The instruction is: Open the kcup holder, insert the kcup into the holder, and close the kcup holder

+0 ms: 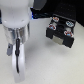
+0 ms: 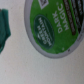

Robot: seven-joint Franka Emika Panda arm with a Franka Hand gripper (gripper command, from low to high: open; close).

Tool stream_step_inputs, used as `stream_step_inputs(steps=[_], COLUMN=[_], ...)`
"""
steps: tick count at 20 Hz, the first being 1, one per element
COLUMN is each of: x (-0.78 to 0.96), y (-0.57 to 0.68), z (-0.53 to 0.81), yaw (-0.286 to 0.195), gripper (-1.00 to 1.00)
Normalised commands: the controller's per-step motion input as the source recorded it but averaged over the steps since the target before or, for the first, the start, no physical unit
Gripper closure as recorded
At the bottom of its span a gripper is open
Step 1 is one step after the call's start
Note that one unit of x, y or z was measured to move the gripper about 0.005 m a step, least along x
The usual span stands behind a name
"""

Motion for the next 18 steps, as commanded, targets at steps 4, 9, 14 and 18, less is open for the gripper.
stream_step_inputs(steps=[4,9,14,18], x=[0.01,0.01,0.07,0.06], y=[-0.07,-0.04,-0.11,-0.11], z=[-0.05,-0.01,-0.06,-0.04], yaw=[-0.066,-0.029,-0.079,-0.075], gripper=[-1.0,-1.0,1.0,1.0])
